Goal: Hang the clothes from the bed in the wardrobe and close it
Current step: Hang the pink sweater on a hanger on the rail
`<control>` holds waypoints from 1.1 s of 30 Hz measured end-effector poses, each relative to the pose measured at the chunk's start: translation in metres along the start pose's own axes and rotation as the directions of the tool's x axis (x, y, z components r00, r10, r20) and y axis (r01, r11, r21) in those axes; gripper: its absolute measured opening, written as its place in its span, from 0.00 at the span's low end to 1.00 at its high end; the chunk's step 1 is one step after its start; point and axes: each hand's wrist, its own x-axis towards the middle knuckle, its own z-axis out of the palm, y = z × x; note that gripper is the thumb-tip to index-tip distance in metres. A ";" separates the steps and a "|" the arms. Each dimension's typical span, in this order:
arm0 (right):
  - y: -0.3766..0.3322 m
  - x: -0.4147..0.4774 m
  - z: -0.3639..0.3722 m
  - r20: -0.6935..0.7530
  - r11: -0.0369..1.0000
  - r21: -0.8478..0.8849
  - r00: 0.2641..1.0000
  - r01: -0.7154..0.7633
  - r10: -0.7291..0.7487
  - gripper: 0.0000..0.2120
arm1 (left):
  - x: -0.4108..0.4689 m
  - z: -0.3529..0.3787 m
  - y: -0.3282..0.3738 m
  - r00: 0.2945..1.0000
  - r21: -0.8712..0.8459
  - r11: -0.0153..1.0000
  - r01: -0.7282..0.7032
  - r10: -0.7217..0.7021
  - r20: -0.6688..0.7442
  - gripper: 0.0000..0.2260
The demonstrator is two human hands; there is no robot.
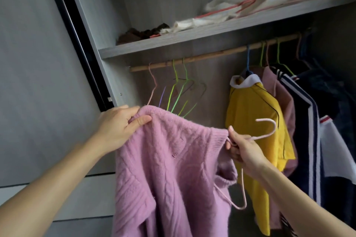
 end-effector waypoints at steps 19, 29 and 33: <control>-0.076 -0.002 -0.015 -0.065 0.899 -0.430 0.990 0.085 -0.124 0.29 | -0.007 0.042 0.056 0.922 -0.395 0.917 0.052 0.108 0.372 0.29; -0.059 -0.013 -0.016 -0.022 0.898 -0.435 0.998 -0.069 0.066 0.27 | -0.012 0.096 0.074 0.914 -0.429 0.898 0.099 0.087 0.395 0.21; -0.041 -0.023 -0.044 0.029 0.616 -0.787 0.999 0.046 -0.038 0.39 | -0.021 0.102 0.058 0.920 -0.585 0.791 0.179 0.076 0.385 0.19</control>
